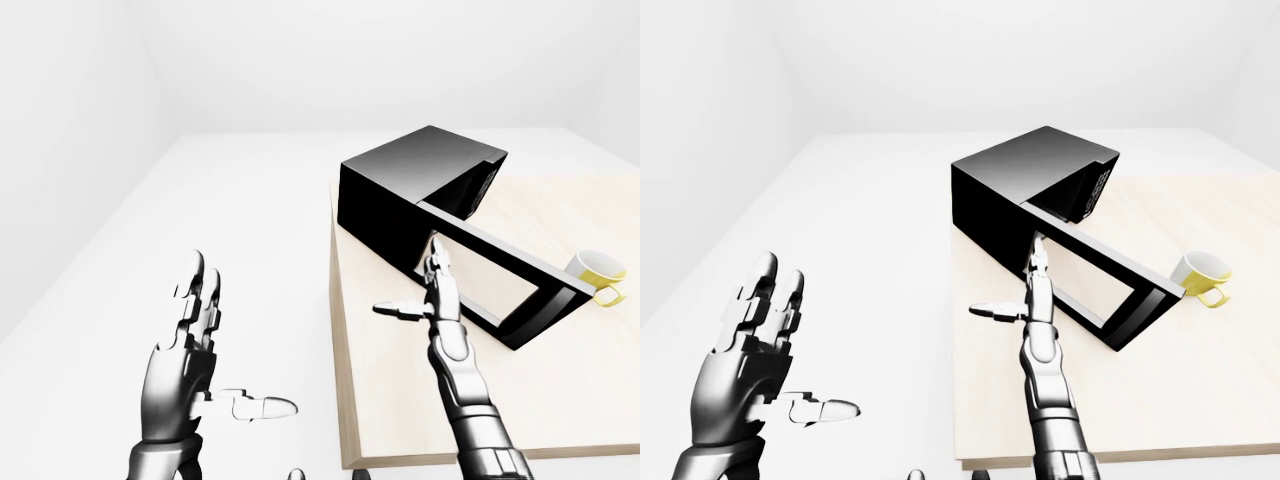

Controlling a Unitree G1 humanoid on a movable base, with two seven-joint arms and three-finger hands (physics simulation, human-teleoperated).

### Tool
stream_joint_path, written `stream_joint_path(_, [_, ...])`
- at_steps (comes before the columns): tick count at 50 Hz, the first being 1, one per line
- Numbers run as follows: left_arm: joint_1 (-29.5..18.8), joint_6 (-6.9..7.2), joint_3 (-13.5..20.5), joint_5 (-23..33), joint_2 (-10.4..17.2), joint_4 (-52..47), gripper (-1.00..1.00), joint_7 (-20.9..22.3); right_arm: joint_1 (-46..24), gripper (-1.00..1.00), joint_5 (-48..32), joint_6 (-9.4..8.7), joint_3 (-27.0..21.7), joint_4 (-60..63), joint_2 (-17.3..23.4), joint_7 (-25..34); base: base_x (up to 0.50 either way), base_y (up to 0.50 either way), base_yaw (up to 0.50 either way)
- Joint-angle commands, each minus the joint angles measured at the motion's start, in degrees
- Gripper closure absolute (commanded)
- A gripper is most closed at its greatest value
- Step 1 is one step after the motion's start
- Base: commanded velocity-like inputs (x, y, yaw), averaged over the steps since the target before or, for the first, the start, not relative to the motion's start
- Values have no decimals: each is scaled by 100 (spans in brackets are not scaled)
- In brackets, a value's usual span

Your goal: Close the microwave.

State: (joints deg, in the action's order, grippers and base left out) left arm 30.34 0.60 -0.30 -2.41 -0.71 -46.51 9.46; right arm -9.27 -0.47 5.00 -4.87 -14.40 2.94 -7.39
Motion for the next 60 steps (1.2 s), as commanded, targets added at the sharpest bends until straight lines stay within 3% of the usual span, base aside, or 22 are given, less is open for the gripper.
stream_joint_path(1, [46, -10, -22, -1, 14, -38, -100, 9, -500, -100, 70, 0, -73, -853, 105, -135, 0, 0, 0])
stream_joint_path(40, [-13, 54, 0, 20, 6, -38, -100, -11, -1753, -100, 238, 0, -196, -2907, 475, -370, 0, 0, 0])
stream_joint_path(60, [-41, -30, -9, 55, 15, 76, -100, -21, -2606, -100, 182, 0, -158, -3631, 610, -485, 0, 0, 0])
